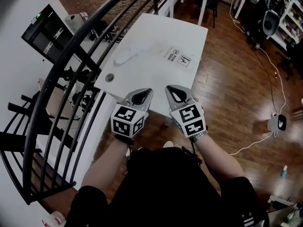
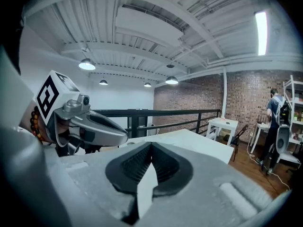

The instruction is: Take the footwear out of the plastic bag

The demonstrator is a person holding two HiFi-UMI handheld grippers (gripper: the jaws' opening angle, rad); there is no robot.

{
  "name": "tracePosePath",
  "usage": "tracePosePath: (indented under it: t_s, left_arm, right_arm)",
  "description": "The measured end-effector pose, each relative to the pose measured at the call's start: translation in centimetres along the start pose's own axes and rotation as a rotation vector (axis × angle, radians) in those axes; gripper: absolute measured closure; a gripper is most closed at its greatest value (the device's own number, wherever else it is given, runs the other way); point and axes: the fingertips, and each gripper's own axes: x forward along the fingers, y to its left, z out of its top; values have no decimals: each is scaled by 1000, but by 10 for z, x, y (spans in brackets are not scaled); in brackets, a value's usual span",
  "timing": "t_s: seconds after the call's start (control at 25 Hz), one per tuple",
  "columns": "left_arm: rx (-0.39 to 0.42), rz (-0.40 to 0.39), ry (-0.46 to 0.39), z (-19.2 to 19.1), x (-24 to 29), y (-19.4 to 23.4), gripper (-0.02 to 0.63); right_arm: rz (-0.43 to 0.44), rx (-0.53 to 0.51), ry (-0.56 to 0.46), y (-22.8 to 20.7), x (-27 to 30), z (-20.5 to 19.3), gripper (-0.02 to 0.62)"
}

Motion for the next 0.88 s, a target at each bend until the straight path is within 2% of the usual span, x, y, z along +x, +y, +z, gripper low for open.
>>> tracePosePath:
  t_s: [0.88]
  left_arm:
    - [87, -89, -54, 2, -72, -2, 589]
  right_arm:
    - [-90, -11, -28, 79, -8, 29, 604]
